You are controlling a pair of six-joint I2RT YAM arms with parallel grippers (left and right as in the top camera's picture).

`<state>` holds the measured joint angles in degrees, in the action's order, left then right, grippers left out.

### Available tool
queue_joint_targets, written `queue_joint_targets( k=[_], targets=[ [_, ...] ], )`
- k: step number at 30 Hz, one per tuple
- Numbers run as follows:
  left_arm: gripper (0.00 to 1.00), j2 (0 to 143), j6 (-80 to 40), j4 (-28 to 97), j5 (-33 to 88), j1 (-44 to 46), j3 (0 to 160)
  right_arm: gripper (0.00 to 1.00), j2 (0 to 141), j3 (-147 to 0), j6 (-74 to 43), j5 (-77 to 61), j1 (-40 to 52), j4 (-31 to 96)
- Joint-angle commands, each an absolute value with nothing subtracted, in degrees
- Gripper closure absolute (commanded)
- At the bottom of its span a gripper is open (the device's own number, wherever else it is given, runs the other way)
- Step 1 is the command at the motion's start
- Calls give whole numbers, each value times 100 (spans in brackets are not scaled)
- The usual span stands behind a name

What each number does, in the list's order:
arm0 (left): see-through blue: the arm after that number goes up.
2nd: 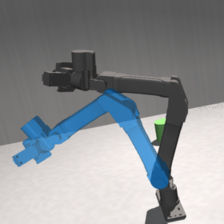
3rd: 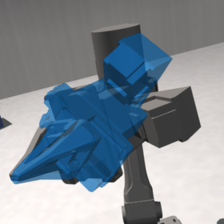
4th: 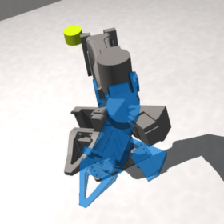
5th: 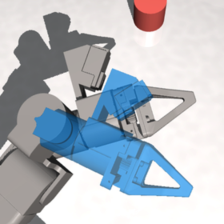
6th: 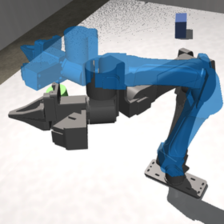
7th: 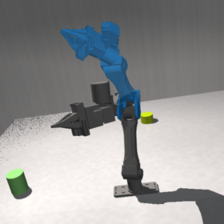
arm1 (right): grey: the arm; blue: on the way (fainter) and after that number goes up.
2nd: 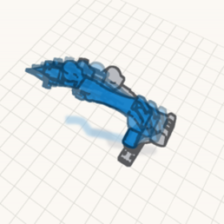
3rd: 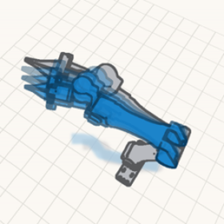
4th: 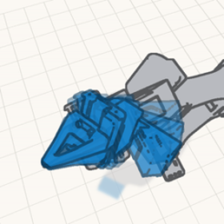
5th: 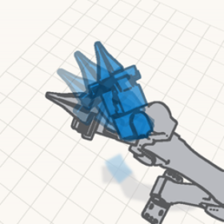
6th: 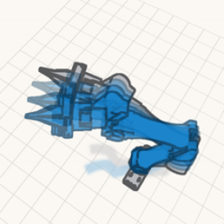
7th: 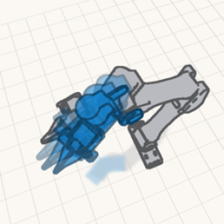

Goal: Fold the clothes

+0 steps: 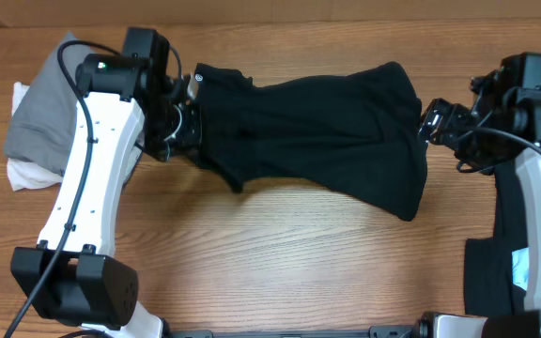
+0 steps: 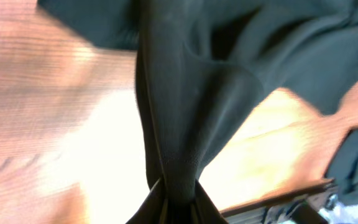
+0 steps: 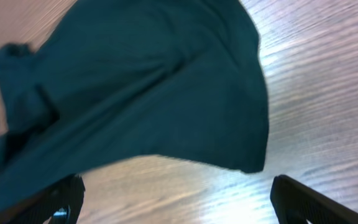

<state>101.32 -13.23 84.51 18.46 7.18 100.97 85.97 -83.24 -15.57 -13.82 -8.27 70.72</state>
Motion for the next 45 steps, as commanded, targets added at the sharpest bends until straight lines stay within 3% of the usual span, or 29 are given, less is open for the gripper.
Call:
queue_joint_targets(
  k=[1,6,10,17,23,27,29,30,39,45],
  targets=[
    [87,10235,-1175,8517,1343,849,9942,0,8761,-7706,-1992,-1120,-923,6794],
    [87,10243,-1177,8407,1286,1085,9491,8,9074,-6801,-2088,-1164,-1026,6600],
    [87,10241,-1225,8396,1017,1138,9155,22,9192,-6106,-2220,-1160,-1033,6403],
    [87,10241,-1225,8357,923,1138,9013,22,9260,-5157,-2574,-1603,-1037,5489],
    [84,10241,-1225,8440,749,1127,9013,33,9271,-4584,-3299,-1959,-1035,4567],
    [83,10241,-1223,8440,698,1127,9013,56,9273,-4451,-3354,-1951,-1037,4265],
    [82,10241,-1221,8442,696,1127,9013,87,9271,-4447,-3437,-1839,-1037,4320],
    [82,10241,-1223,8449,681,1127,9013,96,9268,-4462,-3430,-1747,-1044,4386],
    [82,10241,-1221,8676,390,1127,9011,96,9035,-5570,-2814,-294,-1850,6025],
    [62,10241,-1223,8621,690,1168,8794,96,8739,-6355,-2694,78,-2427,6746]
  ],
)
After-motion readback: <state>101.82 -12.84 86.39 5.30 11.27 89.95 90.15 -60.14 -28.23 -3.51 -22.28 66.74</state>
